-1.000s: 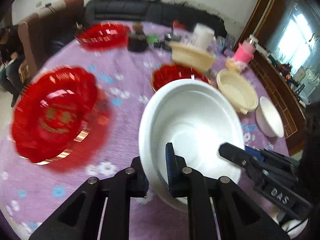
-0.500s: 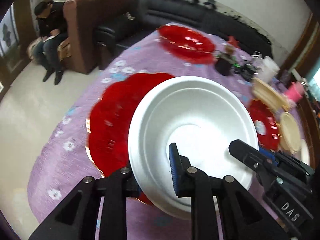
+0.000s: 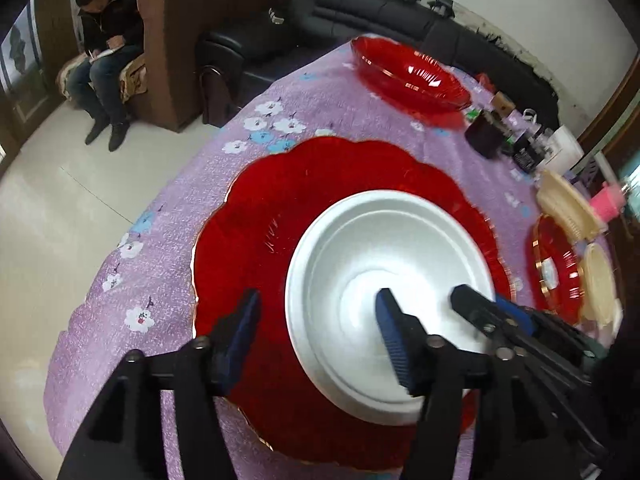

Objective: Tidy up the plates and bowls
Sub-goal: 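Lower the white bowl onto the large red plate and open both grippers, then move both grippers to the smaller labeled red plate and grasp its rim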

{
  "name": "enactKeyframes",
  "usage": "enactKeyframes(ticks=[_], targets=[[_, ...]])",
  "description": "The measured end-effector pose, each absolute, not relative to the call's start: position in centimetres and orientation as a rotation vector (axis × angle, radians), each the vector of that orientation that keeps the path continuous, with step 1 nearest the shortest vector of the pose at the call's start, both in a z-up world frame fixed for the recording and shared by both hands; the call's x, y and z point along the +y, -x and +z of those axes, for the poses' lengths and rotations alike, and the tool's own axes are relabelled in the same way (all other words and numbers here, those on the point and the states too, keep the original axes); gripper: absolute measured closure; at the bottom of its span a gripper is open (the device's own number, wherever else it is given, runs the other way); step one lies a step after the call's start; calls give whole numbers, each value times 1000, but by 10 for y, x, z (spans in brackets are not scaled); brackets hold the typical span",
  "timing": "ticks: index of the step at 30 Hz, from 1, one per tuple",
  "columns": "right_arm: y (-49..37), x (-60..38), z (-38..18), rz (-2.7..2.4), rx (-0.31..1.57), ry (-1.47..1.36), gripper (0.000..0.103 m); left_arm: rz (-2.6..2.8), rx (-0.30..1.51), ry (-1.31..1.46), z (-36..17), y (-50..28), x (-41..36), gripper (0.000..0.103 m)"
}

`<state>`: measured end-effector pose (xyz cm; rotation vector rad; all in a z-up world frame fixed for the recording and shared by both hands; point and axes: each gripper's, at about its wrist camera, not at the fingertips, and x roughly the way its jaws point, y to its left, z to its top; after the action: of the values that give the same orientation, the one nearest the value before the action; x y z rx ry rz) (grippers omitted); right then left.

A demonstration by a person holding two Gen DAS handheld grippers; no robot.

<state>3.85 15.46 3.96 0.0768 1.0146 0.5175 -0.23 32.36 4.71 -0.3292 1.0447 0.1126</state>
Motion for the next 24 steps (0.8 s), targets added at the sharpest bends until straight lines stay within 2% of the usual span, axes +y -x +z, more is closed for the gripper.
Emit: enactKeyframes(ticks=[6, 11, 13, 24], targets=[[-35, 144, 49, 525, 973, -142, 74, 163, 952, 361, 76, 34, 328, 38], [-13, 112, 69, 521, 909, -236, 74, 203, 840, 356, 106, 70, 316, 25], [-2, 97, 71, 524, 904, -255, 74, 174, 809, 360, 115, 82, 303, 24], [31, -41, 47, 355, 936, -314, 74, -11, 852, 280, 105, 98, 215, 22]])
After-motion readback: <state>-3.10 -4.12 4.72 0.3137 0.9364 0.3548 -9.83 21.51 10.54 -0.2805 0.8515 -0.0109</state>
